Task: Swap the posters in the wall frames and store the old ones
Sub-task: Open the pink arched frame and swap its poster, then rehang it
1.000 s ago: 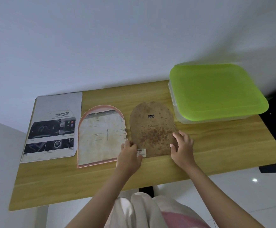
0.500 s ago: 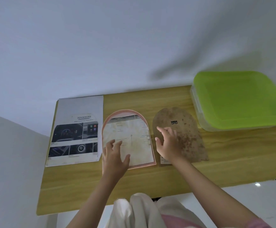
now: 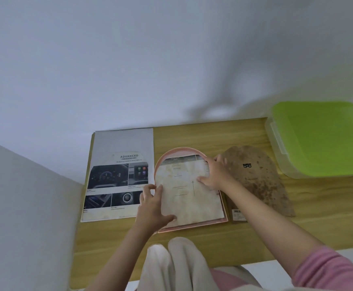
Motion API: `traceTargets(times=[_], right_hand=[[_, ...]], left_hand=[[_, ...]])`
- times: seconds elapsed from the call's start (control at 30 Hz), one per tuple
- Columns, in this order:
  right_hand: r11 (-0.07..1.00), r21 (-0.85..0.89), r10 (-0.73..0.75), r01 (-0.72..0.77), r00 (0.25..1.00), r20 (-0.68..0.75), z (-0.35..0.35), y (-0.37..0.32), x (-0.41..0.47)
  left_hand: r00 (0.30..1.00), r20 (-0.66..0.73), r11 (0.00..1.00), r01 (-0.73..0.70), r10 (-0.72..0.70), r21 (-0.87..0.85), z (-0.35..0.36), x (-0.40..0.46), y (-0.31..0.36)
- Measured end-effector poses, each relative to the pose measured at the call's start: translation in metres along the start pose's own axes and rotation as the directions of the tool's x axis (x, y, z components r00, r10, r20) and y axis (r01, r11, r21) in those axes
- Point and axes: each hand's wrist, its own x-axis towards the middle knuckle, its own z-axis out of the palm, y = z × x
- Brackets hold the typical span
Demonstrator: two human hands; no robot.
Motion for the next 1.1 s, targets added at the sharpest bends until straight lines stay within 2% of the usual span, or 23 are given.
traceTargets(times=[0.17,0.33,0.47,0.6,0.8,0.97,1.1], right_hand=[[0.992,0.117,0.046,-0.035,0.995,-0.088,0.002,-0.004,-0.005],[0.959,0.274,-0.02,0.073,0.981,-0.192,0.005,-0.005,-0.022],[0.877,0.46,-0.074,0.14,0.985,-0.159,0.004,-0.001,-0.046],[0.81,0.581,-0.007,0.076,0.993,-0.12,0.015,0.011,-0.064],[0.69,0.722,0.122,0.048,0.976,-0.182,0.03,0.018,-0.07],[0.59,0.799,0.124,0.114,0.965,-0.23,0.024,0.018,-0.076],[0.584,0.801,0.121,0.131,0.962,-0.245,0.016,0.039,-0.086]], left_hand=[[1.0,-0.011,0.999,-0.027,0.026,-0.047,-0.002,-0.001,0.0],[0.999,-0.009,0.997,-0.031,0.03,-0.074,-0.003,-0.002,0.0],[1.0,-0.004,0.997,-0.015,0.014,-0.073,-0.004,-0.001,0.003],[1.0,-0.001,0.998,-0.007,0.007,-0.066,-0.006,-0.002,0.004],[1.0,0.001,0.997,0.003,-0.003,-0.074,-0.008,-0.002,0.006],[0.995,-0.099,0.986,-0.003,-0.014,-0.169,-0.011,-0.011,0.008],[0.98,-0.197,0.95,-0.062,0.0,-0.307,-0.011,-0.021,0.024]])
